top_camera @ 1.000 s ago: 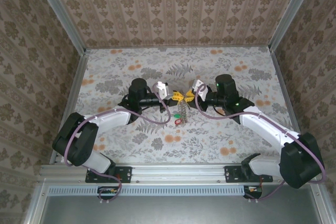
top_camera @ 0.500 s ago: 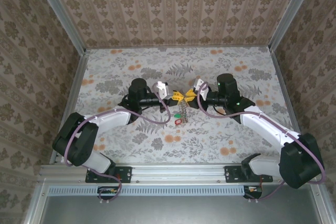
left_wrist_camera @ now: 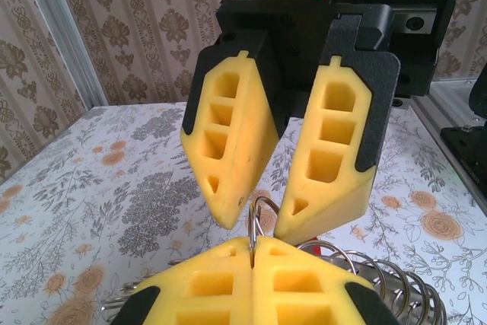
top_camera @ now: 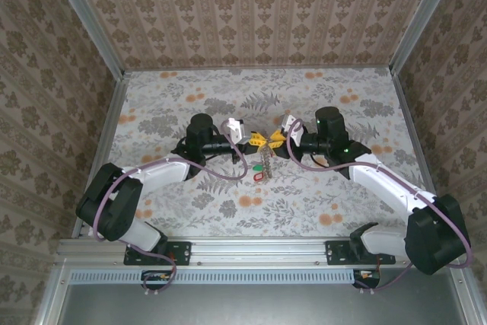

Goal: Put the keys on the keyring

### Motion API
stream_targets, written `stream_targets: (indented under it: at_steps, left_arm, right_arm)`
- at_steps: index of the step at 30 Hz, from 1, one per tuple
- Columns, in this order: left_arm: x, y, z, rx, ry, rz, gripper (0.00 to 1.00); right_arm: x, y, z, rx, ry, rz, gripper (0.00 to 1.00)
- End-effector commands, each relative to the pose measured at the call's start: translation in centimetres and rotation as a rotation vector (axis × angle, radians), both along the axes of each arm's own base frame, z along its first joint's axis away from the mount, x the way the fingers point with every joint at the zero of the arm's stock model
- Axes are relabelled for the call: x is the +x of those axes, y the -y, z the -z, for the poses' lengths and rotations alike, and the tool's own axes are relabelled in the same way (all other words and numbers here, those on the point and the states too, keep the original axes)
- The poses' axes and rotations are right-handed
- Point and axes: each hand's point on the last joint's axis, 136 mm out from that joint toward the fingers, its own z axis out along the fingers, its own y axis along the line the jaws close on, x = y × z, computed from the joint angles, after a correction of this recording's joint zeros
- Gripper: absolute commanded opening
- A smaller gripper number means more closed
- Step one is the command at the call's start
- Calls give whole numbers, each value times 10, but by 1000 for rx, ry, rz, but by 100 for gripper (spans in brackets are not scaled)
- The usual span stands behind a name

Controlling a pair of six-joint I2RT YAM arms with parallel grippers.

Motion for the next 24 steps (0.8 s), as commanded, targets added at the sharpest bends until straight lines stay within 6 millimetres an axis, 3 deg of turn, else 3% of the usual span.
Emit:
stream_targets:
  at_steps: [1, 5, 13, 21, 24]
  left_arm:
    - [-6, 2, -17, -47, 31, 41, 0]
    - [-7, 2, -16, -47, 29, 43, 0]
    - [-6, 3, -18, -54, 31, 43, 0]
    - [-4, 3, -17, -47, 27, 32, 0]
    - [-3, 2, -12, -13, 30, 20, 16]
  right_arm:
    - [3, -6, -18, 50, 23, -23, 30]
    - [4, -7, -21, 65, 30, -23, 30]
    - [5, -8, -10, 40, -6, -31, 20]
    - [8, -6, -20, 48, 2, -5, 0]
    - [9, -4, -21, 8, -21, 13, 0]
